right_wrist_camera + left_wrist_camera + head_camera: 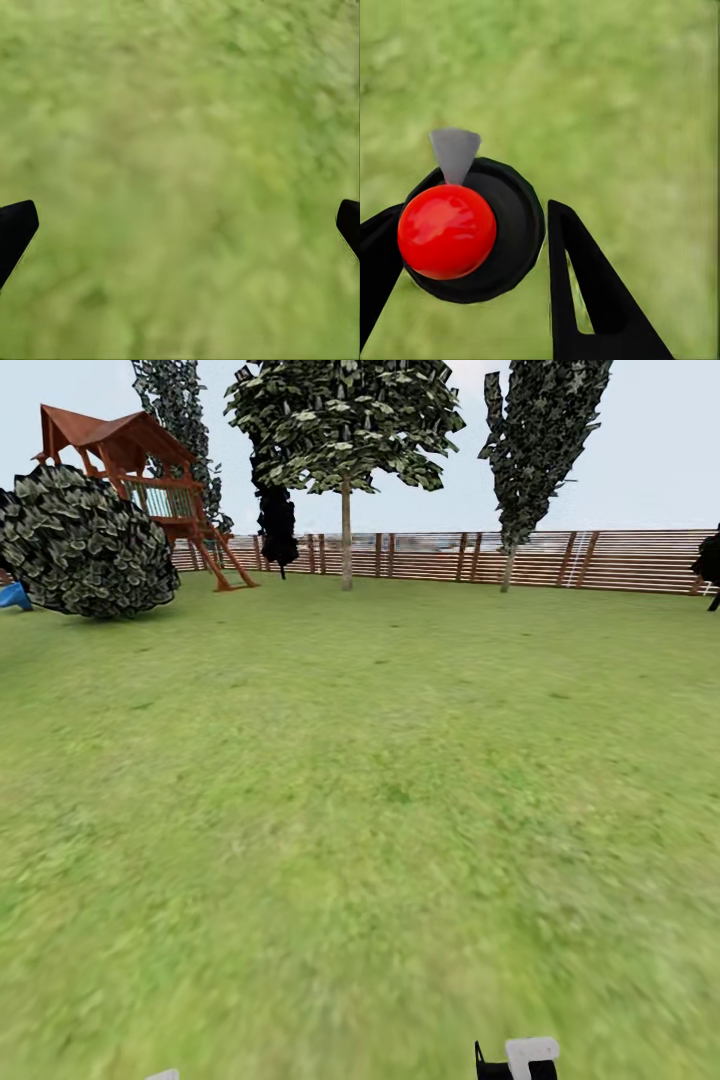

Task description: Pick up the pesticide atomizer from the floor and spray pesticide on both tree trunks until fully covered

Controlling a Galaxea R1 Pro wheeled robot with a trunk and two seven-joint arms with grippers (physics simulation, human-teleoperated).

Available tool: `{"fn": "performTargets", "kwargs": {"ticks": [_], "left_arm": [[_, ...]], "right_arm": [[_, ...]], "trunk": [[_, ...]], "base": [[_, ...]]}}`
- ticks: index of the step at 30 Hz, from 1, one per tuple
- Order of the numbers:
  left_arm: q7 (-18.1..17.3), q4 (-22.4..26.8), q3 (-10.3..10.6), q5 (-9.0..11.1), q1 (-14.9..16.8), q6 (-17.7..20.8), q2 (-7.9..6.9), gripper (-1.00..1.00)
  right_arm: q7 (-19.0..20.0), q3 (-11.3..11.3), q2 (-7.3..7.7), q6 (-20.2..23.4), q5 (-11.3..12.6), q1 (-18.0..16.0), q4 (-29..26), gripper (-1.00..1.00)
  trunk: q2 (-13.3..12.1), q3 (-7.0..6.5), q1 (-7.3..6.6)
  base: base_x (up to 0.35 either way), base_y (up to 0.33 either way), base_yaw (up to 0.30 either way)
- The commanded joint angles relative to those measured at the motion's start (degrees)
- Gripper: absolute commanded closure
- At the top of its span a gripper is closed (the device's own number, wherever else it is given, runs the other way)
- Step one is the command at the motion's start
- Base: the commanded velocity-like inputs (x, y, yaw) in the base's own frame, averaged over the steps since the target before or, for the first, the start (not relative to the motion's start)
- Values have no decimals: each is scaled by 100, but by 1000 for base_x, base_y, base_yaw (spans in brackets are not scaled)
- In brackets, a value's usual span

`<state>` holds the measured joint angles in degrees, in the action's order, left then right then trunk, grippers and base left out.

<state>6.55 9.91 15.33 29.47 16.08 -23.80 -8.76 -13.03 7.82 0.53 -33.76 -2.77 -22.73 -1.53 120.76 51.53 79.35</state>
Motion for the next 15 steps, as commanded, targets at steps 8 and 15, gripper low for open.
{"fn": "performTargets", "kwargs": {"ticks": [8, 15], "left_arm": [[45, 8, 49, 4, 1, -11, -2, 100], [45, 9, 49, 5, 2, -11, -2, 100]], "right_arm": [[-59, 44, 0, 1, -31, -3, 4, -100], [-59, 44, 0, 1, -31, -3, 4, -100]], "trunk": [[2, 5, 3], [2, 5, 3]], "base": [[339, 0, 0], [339, 0, 0]]}}
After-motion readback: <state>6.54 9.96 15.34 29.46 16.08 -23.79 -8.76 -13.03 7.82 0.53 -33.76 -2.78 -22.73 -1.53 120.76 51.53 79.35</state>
